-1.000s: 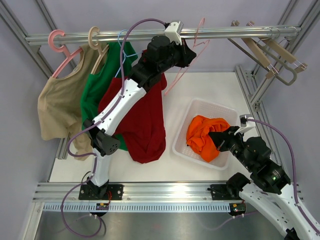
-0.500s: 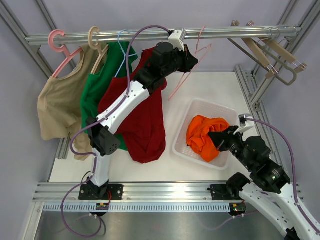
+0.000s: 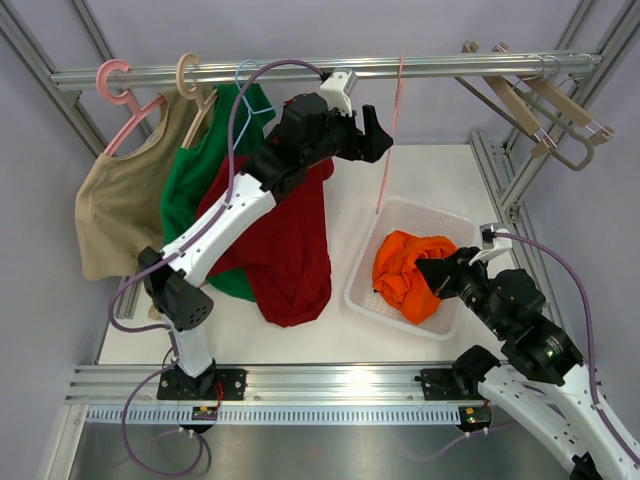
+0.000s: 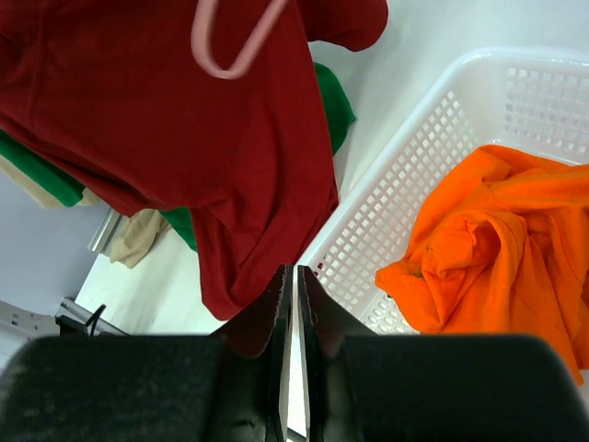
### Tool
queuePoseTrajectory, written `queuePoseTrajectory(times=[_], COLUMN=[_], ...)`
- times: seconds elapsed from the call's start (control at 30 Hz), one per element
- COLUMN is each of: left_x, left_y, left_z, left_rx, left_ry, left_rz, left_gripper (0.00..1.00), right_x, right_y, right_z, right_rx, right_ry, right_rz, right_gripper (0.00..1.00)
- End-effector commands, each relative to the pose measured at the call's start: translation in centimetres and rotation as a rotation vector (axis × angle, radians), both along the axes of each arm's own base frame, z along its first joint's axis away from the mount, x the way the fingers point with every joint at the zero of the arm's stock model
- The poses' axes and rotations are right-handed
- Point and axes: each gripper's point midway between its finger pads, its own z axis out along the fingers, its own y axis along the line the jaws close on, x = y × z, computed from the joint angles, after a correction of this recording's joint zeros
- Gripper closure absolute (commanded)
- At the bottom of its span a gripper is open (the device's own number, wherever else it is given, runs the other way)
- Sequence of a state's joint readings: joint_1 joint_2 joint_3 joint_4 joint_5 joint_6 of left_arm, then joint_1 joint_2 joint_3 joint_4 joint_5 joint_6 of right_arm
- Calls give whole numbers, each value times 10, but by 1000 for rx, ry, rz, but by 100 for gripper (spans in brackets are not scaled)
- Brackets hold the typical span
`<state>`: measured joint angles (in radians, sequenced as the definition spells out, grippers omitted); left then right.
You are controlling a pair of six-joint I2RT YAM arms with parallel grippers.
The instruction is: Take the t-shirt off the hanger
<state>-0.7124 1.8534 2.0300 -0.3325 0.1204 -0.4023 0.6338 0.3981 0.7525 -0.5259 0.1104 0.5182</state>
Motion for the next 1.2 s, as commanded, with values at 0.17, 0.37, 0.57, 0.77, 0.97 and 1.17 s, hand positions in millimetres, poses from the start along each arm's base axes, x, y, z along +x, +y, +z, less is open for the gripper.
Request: queuePoseTrajectory(times=[0.17, 0.37, 0.57, 0.77, 0.97, 1.17], left_x=[-66, -74, -47, -23, -16, -18], left_y=[104, 202, 250, 253, 260, 258], left_z=[83, 71, 45, 27, 26, 28], left_rx=[82, 168, 195, 229, 242, 226], left_ry=[-222, -210, -112, -64, -65, -63], left_rz=[135, 328, 334, 288, 320, 315], left_gripper=[19, 26, 28, 32, 50, 66], right_x=[-1, -4, -12, -17, -15, -15], right_y=[9, 20, 36, 40, 49, 60], right_z=[30, 35, 44, 47, 37, 35], right_rx=[48, 90, 134, 137, 135, 135], right_ry=[-82, -106, -108, -107, -75, -65], right_rz=[52, 104, 198, 233, 263, 289], right_gripper=[83, 81, 79, 78, 78, 78])
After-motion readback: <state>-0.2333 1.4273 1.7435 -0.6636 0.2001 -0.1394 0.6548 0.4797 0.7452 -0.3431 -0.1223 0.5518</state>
